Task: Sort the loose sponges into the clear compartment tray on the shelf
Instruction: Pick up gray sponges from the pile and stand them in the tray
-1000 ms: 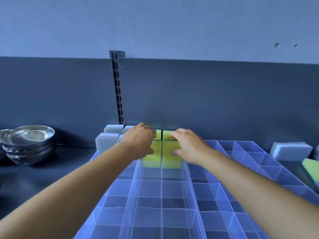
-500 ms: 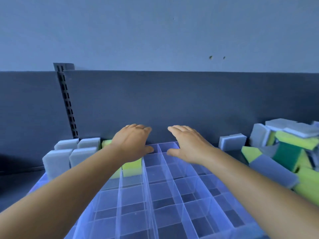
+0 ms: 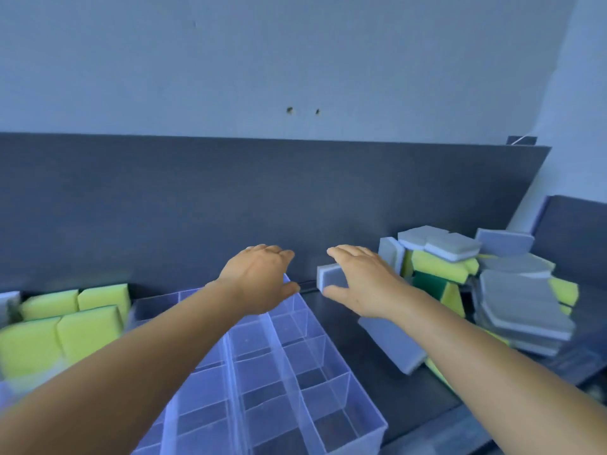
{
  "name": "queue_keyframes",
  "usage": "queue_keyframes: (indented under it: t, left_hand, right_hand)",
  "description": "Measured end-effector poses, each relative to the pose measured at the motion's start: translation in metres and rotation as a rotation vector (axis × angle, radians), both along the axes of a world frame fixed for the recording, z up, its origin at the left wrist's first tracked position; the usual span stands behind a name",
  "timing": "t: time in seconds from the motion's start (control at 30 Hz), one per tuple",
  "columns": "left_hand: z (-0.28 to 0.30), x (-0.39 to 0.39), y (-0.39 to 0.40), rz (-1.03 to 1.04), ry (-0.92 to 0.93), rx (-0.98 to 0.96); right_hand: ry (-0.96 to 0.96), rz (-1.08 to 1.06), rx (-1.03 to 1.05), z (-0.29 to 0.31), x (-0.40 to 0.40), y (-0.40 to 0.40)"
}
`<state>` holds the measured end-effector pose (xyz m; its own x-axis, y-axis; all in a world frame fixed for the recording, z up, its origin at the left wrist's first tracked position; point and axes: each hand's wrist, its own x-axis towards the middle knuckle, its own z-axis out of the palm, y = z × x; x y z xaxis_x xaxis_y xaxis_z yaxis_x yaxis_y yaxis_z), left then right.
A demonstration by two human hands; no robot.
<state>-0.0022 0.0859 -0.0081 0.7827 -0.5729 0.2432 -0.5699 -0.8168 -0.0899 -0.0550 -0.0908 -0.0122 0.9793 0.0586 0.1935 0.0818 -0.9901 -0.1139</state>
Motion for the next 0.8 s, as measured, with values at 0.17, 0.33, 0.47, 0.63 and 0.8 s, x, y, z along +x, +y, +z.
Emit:
queue_keyframes:
  t: [0.17, 0.33, 0.47, 0.63, 0.8]
  left_hand:
    - [-0.012, 0.021, -0.064, 0.003, 0.039, 0.032]
    - [-0.028, 0.045, -0.112, -0.007, 0.073, 0.069]
    - [-0.040, 0.064, -0.134, -0.002, 0.111, 0.110]
    - [-0.053, 0.080, -0.146, 0.054, 0.132, 0.140]
    - [-0.054, 0.080, -0.146, 0.100, 0.135, 0.091]
  right_hand:
    - [0.017, -0.052, -0.036, 0.001, 0.012, -0.061]
    - [0.038, -0.116, -0.087, -0.007, 0.039, -0.105]
    - [0.058, -0.125, -0.172, -0.016, 0.061, -0.124]
    - [0.064, -0.152, -0.251, -0.028, 0.081, -0.135]
    - [-0.019, -0.089, -0.167, -0.030, 0.089, -0.136]
